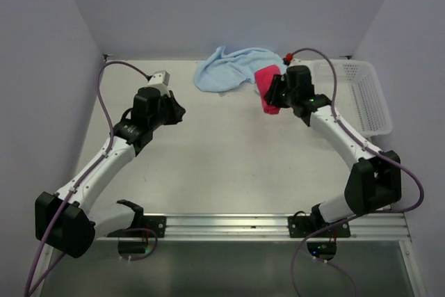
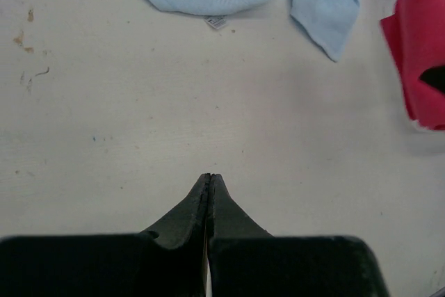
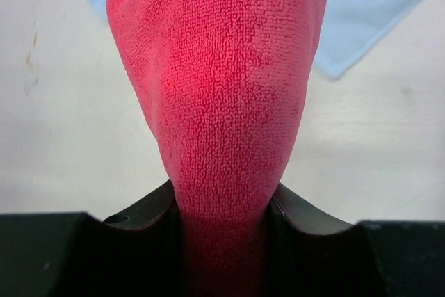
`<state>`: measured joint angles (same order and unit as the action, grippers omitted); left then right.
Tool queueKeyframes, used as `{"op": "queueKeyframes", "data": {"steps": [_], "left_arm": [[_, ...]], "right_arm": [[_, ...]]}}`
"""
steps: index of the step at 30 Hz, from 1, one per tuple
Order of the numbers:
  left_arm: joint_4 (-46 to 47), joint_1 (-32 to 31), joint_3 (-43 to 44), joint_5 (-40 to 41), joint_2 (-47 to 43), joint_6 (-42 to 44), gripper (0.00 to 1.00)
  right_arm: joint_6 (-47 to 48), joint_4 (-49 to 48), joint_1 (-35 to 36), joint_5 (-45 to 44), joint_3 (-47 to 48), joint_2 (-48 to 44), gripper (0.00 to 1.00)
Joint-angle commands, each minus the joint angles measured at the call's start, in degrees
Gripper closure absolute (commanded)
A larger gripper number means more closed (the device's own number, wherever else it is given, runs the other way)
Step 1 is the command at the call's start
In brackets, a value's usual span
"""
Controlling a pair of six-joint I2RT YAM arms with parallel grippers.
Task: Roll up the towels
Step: Place the rolled towel into the container
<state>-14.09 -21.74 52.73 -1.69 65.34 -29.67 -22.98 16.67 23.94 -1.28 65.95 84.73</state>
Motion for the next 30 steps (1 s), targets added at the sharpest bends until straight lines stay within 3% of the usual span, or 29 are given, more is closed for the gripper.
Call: {"op": "queueKeyframes", "data": {"steps": [1,7,13,21,30], "left_arm": [[-0.86,0.64,1.68,2.92,1.71,4.35,1.0],[0.11,0.99,0.01,2.13,4.18,6.03,1.0],[0.38,1.35,-1.75,0.11,4.79,6.99,1.0],[0.11,1.35,-0.88,-0.77,8.22,7.17,1.0],[0.55,2.05,-0.7,-2.08,10.68,7.35,1.0]], "right_arm": [[2.06,4.25,-11.77,3.47,5.58,-1.94,1.0],[1.63,1.28,-26.37,1.01,8.67,1.13,1.0],[-1.79,-3.92,-35.62,1.01,8.23,5.62,1.0],[-3.73,-9.19,-37.3,-4.25,9.28,13.08,0.98],[-7.52,-14.56,-38.88,-5.75,15.6,28.55,0.97]]}}
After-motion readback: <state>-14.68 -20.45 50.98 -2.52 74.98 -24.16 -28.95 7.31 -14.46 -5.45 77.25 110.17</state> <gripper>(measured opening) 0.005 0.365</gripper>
